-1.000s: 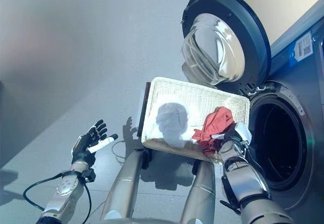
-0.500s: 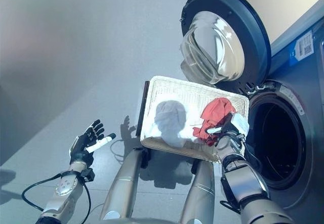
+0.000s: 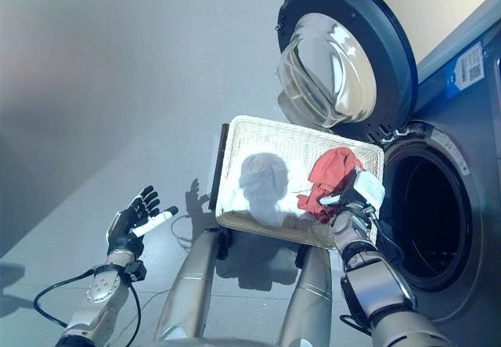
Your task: Pick up the clothes and place them into the washing machine
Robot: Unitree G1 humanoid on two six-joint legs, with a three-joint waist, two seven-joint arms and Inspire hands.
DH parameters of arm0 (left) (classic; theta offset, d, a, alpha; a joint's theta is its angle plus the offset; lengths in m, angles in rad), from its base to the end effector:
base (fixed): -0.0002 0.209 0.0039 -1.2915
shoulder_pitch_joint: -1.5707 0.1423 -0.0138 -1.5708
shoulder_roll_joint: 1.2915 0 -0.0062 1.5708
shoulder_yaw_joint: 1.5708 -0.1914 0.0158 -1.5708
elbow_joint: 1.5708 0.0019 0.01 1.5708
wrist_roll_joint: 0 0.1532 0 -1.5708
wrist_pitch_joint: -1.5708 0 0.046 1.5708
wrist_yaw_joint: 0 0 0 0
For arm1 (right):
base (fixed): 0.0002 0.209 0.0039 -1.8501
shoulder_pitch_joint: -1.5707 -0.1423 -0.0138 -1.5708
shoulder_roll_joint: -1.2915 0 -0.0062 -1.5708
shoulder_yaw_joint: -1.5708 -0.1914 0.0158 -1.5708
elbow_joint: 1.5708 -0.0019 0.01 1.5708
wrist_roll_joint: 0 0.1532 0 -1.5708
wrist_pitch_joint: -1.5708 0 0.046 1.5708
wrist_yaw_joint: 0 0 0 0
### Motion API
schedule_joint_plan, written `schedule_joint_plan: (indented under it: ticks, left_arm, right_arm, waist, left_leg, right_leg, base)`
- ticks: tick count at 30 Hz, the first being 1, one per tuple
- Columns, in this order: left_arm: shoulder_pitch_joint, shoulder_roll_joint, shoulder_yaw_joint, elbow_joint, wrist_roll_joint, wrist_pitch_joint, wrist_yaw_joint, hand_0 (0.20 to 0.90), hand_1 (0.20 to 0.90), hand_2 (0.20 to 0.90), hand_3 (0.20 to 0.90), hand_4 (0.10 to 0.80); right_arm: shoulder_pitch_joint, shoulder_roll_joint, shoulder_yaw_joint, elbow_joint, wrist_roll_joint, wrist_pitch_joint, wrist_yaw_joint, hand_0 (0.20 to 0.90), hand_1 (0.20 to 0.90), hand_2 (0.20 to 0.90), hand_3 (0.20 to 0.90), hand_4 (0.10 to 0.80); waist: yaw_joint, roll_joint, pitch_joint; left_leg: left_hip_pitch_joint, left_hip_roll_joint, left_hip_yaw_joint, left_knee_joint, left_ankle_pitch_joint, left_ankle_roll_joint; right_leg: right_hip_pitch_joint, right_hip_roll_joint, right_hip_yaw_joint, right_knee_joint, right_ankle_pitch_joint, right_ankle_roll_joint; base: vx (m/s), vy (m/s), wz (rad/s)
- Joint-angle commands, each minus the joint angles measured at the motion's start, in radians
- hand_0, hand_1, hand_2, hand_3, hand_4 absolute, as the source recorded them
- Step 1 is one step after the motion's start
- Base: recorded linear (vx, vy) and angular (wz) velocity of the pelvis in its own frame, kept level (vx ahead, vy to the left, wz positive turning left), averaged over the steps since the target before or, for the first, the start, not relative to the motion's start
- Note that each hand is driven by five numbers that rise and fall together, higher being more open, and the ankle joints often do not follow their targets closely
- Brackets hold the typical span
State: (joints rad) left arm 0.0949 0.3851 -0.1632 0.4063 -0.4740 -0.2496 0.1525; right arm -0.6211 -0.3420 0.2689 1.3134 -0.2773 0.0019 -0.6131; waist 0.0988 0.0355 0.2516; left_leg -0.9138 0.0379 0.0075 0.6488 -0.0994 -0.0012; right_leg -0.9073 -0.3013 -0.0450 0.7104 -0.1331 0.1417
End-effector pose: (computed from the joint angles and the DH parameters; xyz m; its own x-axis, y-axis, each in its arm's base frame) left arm 0.1722 0.2290 -0.0385 0.9395 0.2002 -0.2778 -0.2087 0.9780 -0.0011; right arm 0.2817 -0.2341 -0.0289 0.8216 -0.5486 -0.1551 0.1576 0.4800 -0.8630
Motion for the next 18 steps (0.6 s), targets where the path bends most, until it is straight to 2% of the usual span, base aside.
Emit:
schedule_joint_plan:
  ticks: [1, 11, 18]
  left_arm:
    - [-0.003, 0.010, 0.027, -0.014, 0.031, -0.085, 0.022, 0.900, 0.900, 0.900, 0.900, 0.800]
    - [-0.027, 0.012, -0.002, 0.028, 0.047, -0.090, 0.033, 0.900, 0.900, 0.900, 0.900, 0.800]
    - [-0.018, 0.012, 0.009, 0.022, 0.047, -0.090, 0.044, 0.900, 0.900, 0.900, 0.900, 0.800]
  right_arm:
    - [0.020, -0.028, -0.010, 0.011, 0.062, -0.019, -0.035, 0.900, 0.900, 0.900, 0.900, 0.800]
    - [0.030, -0.023, -0.018, 0.012, 0.089, -0.035, -0.054, 0.900, 0.900, 0.900, 0.900, 0.800]
    - [0.002, -0.056, -0.008, -0.024, 0.061, -0.030, -0.075, 0.900, 0.900, 0.900, 0.900, 0.800]
  waist:
    - [0.000, 0.005, -0.018]
    - [-0.002, -0.004, -0.020]
    - [-0.002, -0.008, -0.023]
  left_leg:
    - [0.094, 0.014, -0.029, -0.108, 0.027, -0.049]
    - [0.188, 0.003, -0.029, -0.179, 0.043, -0.051]
    - [0.188, 0.002, -0.032, -0.180, 0.044, -0.053]
  right_leg:
    - [0.084, -0.010, -0.012, -0.142, 0.124, 0.015]
    - [0.182, -0.017, -0.018, -0.220, 0.155, 0.028]
    - [0.184, -0.015, -0.018, -0.222, 0.152, 0.024]
  base:
    - [0.077, -0.014, -0.02]
    - [0.024, 0.003, 0.00]
    - [0.000, 0.000, 0.00]
